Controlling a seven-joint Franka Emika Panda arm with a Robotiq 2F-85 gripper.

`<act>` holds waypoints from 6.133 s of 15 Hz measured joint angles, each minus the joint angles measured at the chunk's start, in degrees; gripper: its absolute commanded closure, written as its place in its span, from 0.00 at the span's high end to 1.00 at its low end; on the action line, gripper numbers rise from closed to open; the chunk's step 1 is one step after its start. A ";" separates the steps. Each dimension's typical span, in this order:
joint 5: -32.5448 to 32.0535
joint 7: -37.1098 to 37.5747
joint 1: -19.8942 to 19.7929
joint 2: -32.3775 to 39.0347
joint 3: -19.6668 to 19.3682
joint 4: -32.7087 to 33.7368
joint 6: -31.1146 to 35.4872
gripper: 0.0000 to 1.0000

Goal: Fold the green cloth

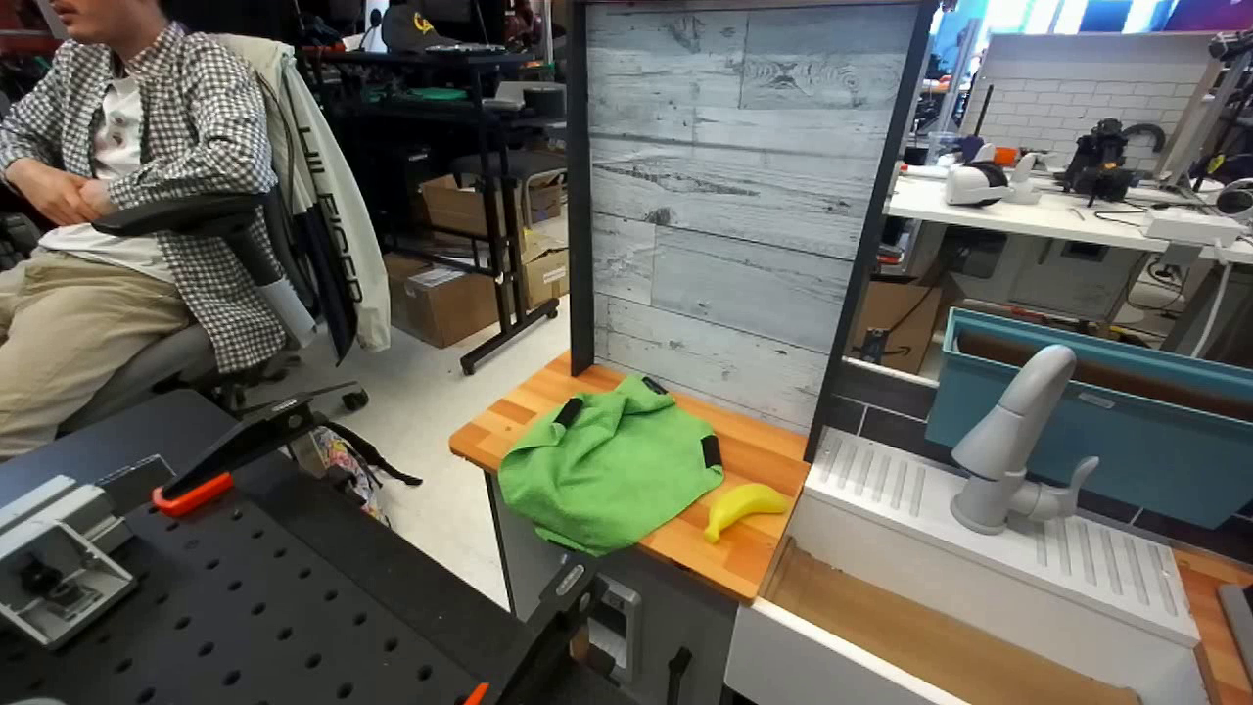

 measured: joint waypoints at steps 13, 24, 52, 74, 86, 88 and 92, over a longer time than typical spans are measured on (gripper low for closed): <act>-2.61 1.75 -0.37 15.91 -3.89 0.91 19.43 1.00; -2.61 -3.24 -2.13 34.36 -11.31 3.25 41.40 1.00; -0.61 -7.56 -5.04 81.03 -15.47 36.35 42.30 1.00; -1.10 -5.88 -4.18 89.71 -17.85 45.37 42.32 1.00; -5.64 -7.97 -0.21 97.89 -19.34 50.31 52.37 1.00; -5.64 -9.14 -0.30 98.74 -19.69 51.30 52.37 1.00; -5.70 -12.77 -0.84 100.12 -19.78 53.38 52.36 1.00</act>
